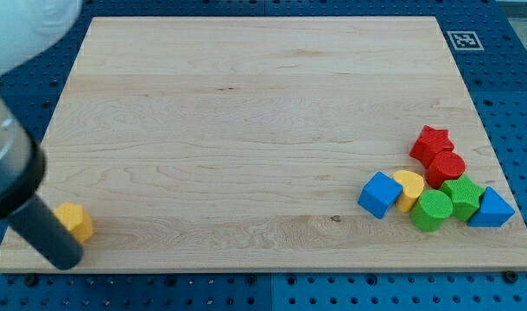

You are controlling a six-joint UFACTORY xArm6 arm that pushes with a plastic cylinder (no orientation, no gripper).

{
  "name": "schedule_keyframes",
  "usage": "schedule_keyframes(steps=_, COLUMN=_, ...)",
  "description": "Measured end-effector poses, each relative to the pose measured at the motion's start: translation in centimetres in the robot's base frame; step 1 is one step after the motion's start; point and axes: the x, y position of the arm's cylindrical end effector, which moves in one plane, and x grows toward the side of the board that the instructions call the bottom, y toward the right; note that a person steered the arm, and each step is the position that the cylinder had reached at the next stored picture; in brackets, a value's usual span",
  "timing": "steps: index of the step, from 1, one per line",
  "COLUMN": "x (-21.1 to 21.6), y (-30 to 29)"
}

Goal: Push the yellow hexagon towards the center left

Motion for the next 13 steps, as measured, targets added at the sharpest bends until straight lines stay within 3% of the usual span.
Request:
schedule_keyframes(steps=2, x=0.0, y=-3.0)
schedule_keyframes(steps=5, x=-0.7, y=1.2)
schedule_keyframes(steps=13, x=-4.9, y=1.2)
